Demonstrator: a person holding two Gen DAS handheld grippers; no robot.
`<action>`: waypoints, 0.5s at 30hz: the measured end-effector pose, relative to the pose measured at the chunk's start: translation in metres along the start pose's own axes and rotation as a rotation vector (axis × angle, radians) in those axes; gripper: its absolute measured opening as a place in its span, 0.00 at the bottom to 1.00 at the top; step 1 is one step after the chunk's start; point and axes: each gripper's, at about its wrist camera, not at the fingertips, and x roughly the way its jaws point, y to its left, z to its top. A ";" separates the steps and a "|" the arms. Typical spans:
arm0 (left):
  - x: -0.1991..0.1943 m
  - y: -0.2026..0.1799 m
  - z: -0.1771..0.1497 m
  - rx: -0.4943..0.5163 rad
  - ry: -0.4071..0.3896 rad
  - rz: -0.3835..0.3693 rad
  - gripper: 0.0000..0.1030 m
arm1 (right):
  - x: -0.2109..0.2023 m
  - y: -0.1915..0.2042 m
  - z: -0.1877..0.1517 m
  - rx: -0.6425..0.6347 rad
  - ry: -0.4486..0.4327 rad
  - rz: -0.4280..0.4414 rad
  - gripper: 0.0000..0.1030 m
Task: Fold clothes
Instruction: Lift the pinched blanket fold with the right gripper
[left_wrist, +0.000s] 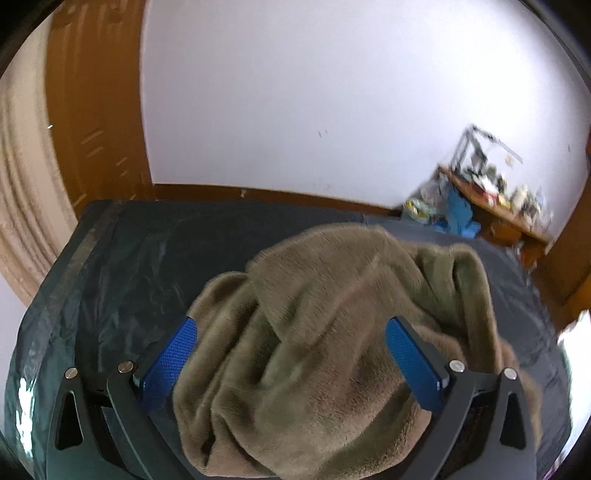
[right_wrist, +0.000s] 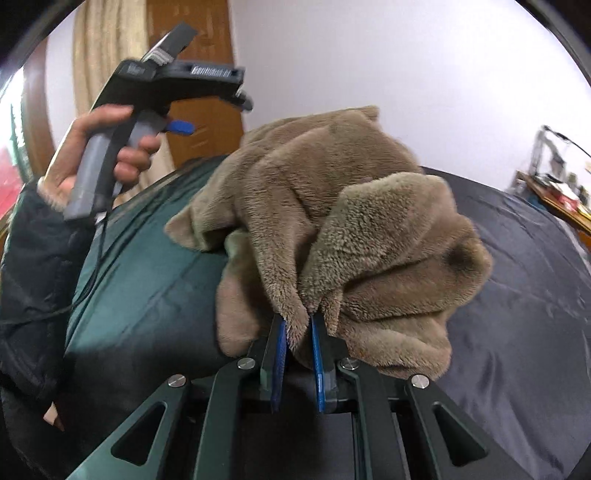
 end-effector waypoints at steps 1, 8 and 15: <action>0.007 -0.006 -0.002 0.022 0.016 0.005 1.00 | -0.001 -0.002 0.001 0.008 -0.011 -0.024 0.15; 0.034 -0.038 -0.017 0.155 0.065 0.078 1.00 | -0.020 0.015 0.007 -0.074 -0.152 -0.207 0.83; 0.043 -0.039 -0.021 0.161 0.083 0.081 1.00 | -0.036 0.010 0.027 -0.106 -0.253 -0.277 0.83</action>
